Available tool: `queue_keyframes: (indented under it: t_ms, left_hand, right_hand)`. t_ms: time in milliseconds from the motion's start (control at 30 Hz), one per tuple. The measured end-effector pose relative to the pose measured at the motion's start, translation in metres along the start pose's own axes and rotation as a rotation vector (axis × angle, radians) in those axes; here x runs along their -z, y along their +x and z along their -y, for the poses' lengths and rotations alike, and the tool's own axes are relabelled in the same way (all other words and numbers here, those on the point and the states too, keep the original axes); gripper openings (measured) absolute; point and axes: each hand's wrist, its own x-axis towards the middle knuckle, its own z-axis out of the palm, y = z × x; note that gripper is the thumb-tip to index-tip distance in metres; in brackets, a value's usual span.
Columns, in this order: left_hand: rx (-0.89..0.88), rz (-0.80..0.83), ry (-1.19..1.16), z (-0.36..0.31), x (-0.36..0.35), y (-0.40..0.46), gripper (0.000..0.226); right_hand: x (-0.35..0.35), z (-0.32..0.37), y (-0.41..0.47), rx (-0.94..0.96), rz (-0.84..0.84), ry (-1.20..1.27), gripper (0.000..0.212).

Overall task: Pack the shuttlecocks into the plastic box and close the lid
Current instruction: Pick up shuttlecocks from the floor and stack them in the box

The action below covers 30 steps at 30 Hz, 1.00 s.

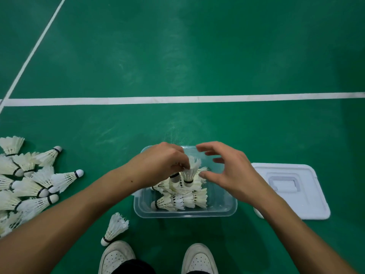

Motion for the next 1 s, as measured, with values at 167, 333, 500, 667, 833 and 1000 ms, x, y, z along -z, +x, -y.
queue_keyframes:
  t_ms: [167, 333, 500, 667, 833, 1000]
  left_hand:
    - [-0.039, 0.053, -0.052, -0.009, 0.007, 0.026, 0.015]
    - [0.030, -0.024, -0.102, -0.006, 0.005, 0.023, 0.029]
    - [0.158, -0.019, -0.105, -0.001, -0.021, 0.018, 0.023]
    - [0.220, 0.139, 0.074, -0.003, -0.070, 0.023, 0.058]
    - [0.247, 0.158, 0.177, -0.004, -0.087, 0.035, 0.076]
    - [0.274, 0.134, 0.205, -0.003, -0.088, 0.041, 0.063]
  right_hand:
    - [-0.007, -0.001, 0.002, 0.040, -0.036, -0.085, 0.055]
    - [-0.006, -0.016, -0.013, 0.021, -0.195, -0.135, 0.053]
    - [-0.011, -0.030, -0.036, -0.090, -0.367, -0.218, 0.055]
    - [-0.029, -0.032, -0.041, -0.166, -0.381, -0.231, 0.053]
    - [-0.042, -0.028, -0.034, -0.169, -0.368, -0.197, 0.052]
    - [-0.046, -0.027, -0.027, -0.199, -0.326, -0.217, 0.056]
